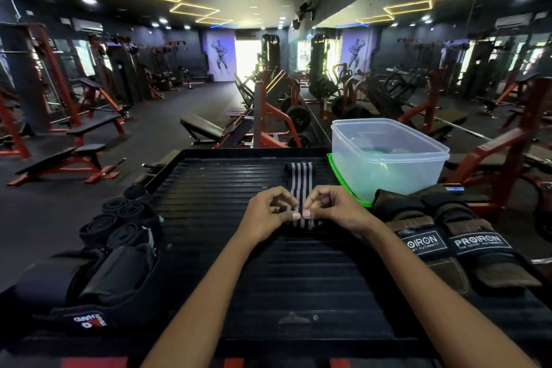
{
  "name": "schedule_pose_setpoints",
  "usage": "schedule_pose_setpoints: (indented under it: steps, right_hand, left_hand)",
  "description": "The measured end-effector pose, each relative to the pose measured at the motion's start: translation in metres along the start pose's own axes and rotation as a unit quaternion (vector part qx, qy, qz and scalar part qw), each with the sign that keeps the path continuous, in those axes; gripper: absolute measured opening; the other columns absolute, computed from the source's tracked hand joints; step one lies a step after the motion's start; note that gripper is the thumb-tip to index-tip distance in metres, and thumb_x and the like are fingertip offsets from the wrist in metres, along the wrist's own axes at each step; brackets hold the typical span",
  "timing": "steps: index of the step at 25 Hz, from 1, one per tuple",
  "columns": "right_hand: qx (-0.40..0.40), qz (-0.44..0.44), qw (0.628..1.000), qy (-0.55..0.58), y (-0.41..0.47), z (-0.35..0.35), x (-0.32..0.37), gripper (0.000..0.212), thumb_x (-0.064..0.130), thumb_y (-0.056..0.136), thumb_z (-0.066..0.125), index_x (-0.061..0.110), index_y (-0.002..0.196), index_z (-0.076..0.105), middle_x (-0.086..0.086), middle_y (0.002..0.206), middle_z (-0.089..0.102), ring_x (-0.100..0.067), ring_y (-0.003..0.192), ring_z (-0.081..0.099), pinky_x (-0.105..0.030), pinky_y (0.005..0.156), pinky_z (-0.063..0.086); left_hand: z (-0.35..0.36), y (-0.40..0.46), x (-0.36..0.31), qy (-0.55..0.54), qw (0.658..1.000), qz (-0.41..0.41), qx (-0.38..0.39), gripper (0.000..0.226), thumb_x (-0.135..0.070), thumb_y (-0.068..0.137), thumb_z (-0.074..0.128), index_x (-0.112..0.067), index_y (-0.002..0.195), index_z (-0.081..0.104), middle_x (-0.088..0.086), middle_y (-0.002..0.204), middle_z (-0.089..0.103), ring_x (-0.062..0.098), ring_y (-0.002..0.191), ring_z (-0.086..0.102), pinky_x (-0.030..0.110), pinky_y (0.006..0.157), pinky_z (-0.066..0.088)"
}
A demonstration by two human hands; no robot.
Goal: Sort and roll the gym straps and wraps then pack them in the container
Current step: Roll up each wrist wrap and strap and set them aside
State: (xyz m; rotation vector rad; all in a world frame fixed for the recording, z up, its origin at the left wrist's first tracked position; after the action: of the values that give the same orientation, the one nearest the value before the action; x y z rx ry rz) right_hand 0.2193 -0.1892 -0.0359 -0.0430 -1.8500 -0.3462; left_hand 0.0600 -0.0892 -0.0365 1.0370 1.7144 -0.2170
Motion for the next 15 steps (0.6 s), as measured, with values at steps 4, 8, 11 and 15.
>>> schedule_pose_setpoints:
  steps: [4, 8, 11, 15]
  right_hand:
    - [-0.033, -0.004, 0.999, 0.032, 0.001, -0.002, 0.002, 0.013, -0.002, 0.078, 0.073, 0.008, 0.08, 0.065, -0.005, 0.063, 0.063, -0.009, 0.056, 0.058, -0.019, 0.054, 0.048]
    - [0.01, 0.015, 0.999, -0.047, 0.0, -0.013, 0.004, 0.021, -0.004, 0.084, 0.067, 0.012, 0.097, 0.072, -0.013, 0.09, 0.072, -0.016, 0.082, 0.064, -0.028, 0.079, 0.051]
    - [-0.035, -0.002, 0.992, -0.125, -0.002, -0.018, 0.009, 0.026, -0.004, 0.083, 0.068, 0.019, 0.093, 0.074, -0.008, 0.095, 0.072, -0.013, 0.087, 0.063, -0.026, 0.085, 0.049]
    - [-0.105, -0.049, 0.954, -0.278, -0.004, -0.019, 0.02, 0.016, 0.01, 0.079, 0.077, 0.025, 0.084, 0.075, 0.005, 0.079, 0.059, -0.007, 0.073, 0.055, -0.014, 0.067, 0.04]
  left_hand:
    - [-0.001, 0.001, 0.001, -0.029, 0.999, 0.026, -0.034, 0.023, -0.004, 0.072, 0.081, -0.024, 0.08, 0.072, -0.003, 0.086, 0.073, 0.007, 0.082, 0.067, 0.018, 0.079, 0.051]
    - [-0.004, 0.002, 0.001, -0.063, 0.996, 0.017, -0.06, 0.024, -0.001, 0.073, 0.079, -0.024, 0.079, 0.073, -0.002, 0.089, 0.074, 0.011, 0.088, 0.07, 0.022, 0.084, 0.054]
    - [-0.007, 0.002, 0.0, -0.105, 0.991, -0.013, -0.082, 0.022, 0.002, 0.074, 0.077, -0.019, 0.079, 0.072, -0.003, 0.088, 0.074, 0.007, 0.083, 0.069, 0.018, 0.077, 0.053]
    - [-0.005, 0.002, -0.001, -0.141, 0.986, -0.035, -0.085, 0.019, 0.003, 0.075, 0.076, -0.014, 0.081, 0.073, 0.003, 0.089, 0.074, 0.013, 0.083, 0.067, 0.021, 0.076, 0.055]
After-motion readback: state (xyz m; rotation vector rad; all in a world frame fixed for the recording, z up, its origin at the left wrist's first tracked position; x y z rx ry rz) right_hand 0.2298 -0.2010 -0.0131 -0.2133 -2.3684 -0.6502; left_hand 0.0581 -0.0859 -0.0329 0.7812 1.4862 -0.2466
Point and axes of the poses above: each hand's wrist, its own y-axis towards the middle knuckle, its own z-axis out of the palm, x = y × z, the point moved 1 cm from there along y, towards the middle knuckle
